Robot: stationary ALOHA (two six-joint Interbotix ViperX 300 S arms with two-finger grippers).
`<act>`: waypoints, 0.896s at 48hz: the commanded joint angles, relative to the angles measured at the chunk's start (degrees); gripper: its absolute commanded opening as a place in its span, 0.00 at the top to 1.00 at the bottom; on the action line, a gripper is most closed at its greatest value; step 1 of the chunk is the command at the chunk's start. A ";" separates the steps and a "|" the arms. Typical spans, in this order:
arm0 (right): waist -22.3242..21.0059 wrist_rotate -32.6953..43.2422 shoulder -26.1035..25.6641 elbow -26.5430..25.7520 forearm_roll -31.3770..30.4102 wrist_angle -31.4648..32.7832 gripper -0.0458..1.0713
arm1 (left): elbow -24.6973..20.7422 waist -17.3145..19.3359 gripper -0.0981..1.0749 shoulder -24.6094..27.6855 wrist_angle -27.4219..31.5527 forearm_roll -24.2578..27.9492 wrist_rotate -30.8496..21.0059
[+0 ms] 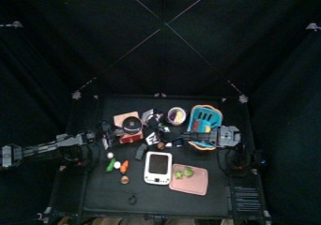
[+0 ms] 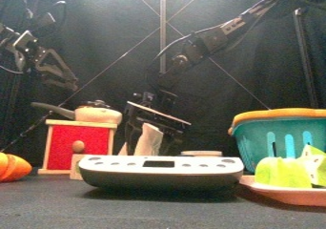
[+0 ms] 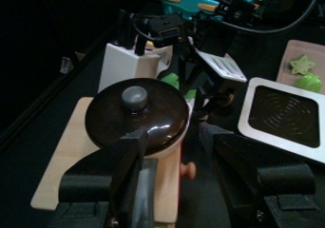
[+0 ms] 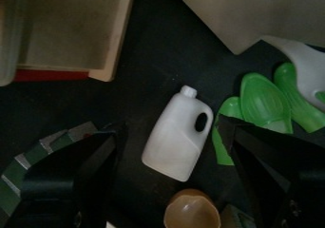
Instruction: Grab detergent
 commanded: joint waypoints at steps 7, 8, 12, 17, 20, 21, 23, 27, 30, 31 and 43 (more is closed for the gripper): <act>1.05 -0.18 -1.76 -4.22 -3.96 4.57 0.04 | -0.44 0.09 0.19 0.09 -0.18 0.09 0.00; 1.14 -0.18 -1.76 -4.39 -4.13 4.92 0.04 | -0.44 0.18 0.19 0.09 -0.18 0.09 0.00; 1.49 -0.26 -1.58 -4.92 -4.31 5.62 0.04 | -0.44 0.18 0.19 0.09 -0.18 0.09 0.00; 1.93 -0.44 -1.41 -4.75 -3.87 5.71 0.04 | -0.44 0.09 0.19 0.09 -0.18 0.09 0.00; 2.29 -0.35 -1.23 -4.57 -3.60 6.06 0.04 | -0.44 0.09 0.19 0.09 -0.18 0.09 0.00; 2.37 -0.35 -1.23 -4.48 -3.52 6.15 0.04 | -0.44 0.18 0.19 0.09 -0.18 0.18 0.00; 2.55 -0.35 -1.14 -4.39 -3.60 6.42 0.04 | -0.44 0.18 0.19 0.09 -0.18 0.09 0.00; 2.72 -0.44 -0.70 -4.04 -3.69 6.77 0.04 | -0.35 0.18 0.19 0.09 -0.09 0.09 0.00; 2.72 -0.44 -0.44 -3.87 -3.69 6.77 0.04 | -0.35 0.18 0.19 0.09 -0.18 0.09 0.00; 2.55 -0.44 -0.35 -3.78 -3.69 6.77 0.04 | -0.35 0.18 0.19 0.18 -0.09 0.09 0.00; 2.29 -0.35 0.62 -3.60 -3.52 6.86 0.04 | -0.18 0.18 0.19 0.09 -0.18 0.09 0.09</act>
